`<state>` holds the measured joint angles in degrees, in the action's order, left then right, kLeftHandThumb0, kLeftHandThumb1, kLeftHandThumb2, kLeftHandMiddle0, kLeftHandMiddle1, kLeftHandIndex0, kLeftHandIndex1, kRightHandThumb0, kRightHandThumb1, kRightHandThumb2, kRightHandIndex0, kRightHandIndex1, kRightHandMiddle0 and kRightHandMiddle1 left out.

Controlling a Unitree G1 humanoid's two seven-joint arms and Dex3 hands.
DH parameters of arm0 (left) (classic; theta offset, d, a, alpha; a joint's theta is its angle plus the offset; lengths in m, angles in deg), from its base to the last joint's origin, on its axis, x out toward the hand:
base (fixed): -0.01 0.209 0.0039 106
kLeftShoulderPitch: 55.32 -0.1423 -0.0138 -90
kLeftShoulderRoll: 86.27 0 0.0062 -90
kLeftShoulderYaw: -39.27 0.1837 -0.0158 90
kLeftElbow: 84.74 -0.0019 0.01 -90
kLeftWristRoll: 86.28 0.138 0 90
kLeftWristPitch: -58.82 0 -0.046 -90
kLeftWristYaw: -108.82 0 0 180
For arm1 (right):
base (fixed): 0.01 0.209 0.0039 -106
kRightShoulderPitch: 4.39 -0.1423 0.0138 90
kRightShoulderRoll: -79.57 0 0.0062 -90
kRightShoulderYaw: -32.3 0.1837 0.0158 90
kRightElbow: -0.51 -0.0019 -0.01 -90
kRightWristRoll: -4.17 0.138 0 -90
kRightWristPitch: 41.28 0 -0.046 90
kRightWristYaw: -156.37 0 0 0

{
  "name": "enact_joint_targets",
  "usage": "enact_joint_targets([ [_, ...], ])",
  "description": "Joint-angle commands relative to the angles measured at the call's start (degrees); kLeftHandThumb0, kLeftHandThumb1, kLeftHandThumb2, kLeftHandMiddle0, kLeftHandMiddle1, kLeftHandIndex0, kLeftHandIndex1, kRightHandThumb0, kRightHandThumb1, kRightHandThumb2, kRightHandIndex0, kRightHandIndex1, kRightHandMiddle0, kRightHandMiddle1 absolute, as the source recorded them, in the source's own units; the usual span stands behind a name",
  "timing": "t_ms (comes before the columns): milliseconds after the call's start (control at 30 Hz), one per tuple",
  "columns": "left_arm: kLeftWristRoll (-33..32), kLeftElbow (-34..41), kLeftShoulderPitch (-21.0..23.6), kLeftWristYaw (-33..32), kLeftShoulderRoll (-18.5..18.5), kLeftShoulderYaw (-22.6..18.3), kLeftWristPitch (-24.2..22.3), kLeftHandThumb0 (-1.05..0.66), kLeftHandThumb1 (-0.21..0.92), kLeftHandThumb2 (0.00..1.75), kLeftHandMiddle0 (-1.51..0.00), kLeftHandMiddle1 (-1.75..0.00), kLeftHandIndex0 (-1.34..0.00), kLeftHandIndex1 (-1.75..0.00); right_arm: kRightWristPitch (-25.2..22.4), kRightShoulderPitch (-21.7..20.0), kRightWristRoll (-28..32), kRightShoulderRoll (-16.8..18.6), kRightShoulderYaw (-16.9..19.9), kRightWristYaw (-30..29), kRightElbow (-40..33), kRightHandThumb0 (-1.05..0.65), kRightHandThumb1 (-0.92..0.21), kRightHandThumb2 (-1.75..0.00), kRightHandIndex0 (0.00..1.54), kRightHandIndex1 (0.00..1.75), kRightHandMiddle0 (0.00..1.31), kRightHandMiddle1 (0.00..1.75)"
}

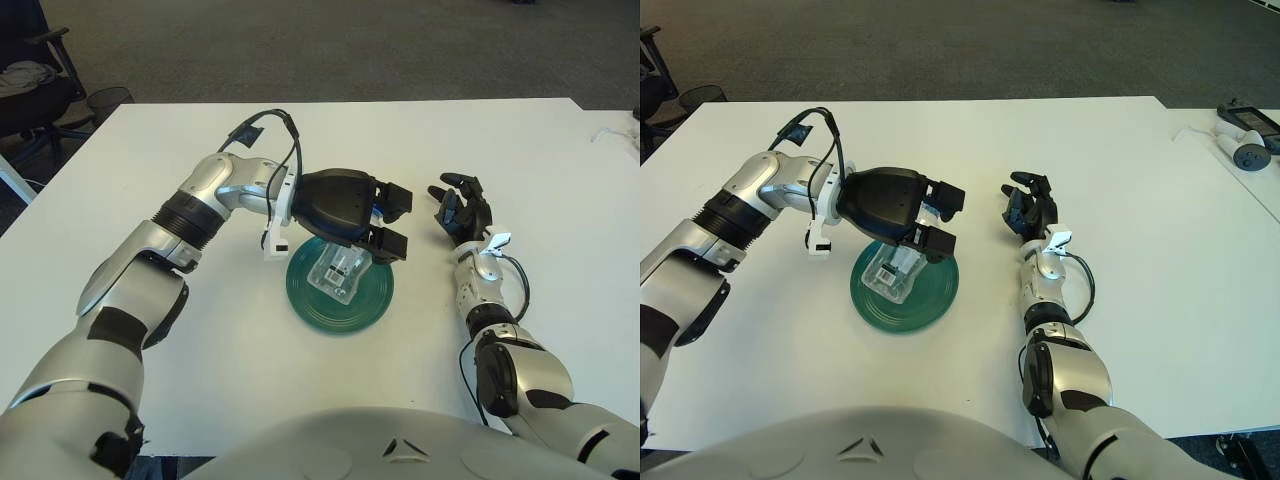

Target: Put the bottle into the plate.

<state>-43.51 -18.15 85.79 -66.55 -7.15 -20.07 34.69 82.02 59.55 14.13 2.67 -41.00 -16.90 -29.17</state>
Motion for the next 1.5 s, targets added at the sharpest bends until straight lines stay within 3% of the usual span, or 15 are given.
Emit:
enact_joint_targets([
  [0,3.58,-3.62,3.83,-3.30,-0.24,-2.11,0.54,0.00,-0.07,1.75,-0.90,-1.73,-0.67,-1.75,-6.71,8.36,0.14,3.29,-0.29,-1.37,4.72,-0.41,-0.63,-1.03,0.30,0.95,0.22,1.34],
  [333,7.41,-11.28,5.82,-7.78,0.81,-2.17,-3.45,0.00,-0.08,1.75,-0.91,-1.69,-0.69,-1.75,-7.79,7.80,-1.21,1.76,-1.77,-0.31,6.80,-0.51,-0.71,-0.96,0.25,0.91,0.14,1.34],
  [533,6.11,-16.06,6.18,-9.07,2.10,-1.50,-3.71,0.00,-0.09,1.75,-0.93,-1.67,-0.69,-1.75,-8.36,7.74,-2.14,1.53,-2.31,-1.53,6.94,-0.50,-0.72,-0.96,0.25,0.94,0.11,1.37],
  [800,8.02,-16.53,5.00,-11.42,2.52,-0.12,-1.84,0.00,-0.09,1.74,-0.94,-1.65,-0.69,-1.75,-9.12,7.53,-2.02,0.83,-2.06,-1.70,7.96,-0.54,-0.80,-0.89,0.25,0.92,0.04,1.36],
  [967,13.06,-16.57,5.35,-16.78,2.49,1.49,-2.30,0.00,-0.10,1.75,-0.95,-1.64,-0.70,-1.75,-8.87,7.51,-1.51,0.90,-1.66,-1.18,7.98,-0.54,-0.82,-0.86,0.24,0.91,0.03,1.35],
  [1300,17.43,-16.90,5.16,-22.27,1.71,3.39,-3.83,0.00,-0.09,1.75,-0.94,-1.66,-0.70,-1.75,-7.94,7.87,-1.01,1.17,-1.24,-0.12,7.40,-0.54,-0.79,-0.86,0.24,0.92,0.08,1.37],
  [1467,21.81,-15.95,4.96,-29.48,1.31,5.24,-4.43,0.00,-0.09,1.75,-0.93,-1.66,-0.70,-1.75,-7.98,7.91,-1.16,1.27,-1.22,-0.67,7.23,-0.52,-0.75,-0.91,0.24,0.94,0.13,1.36],
])
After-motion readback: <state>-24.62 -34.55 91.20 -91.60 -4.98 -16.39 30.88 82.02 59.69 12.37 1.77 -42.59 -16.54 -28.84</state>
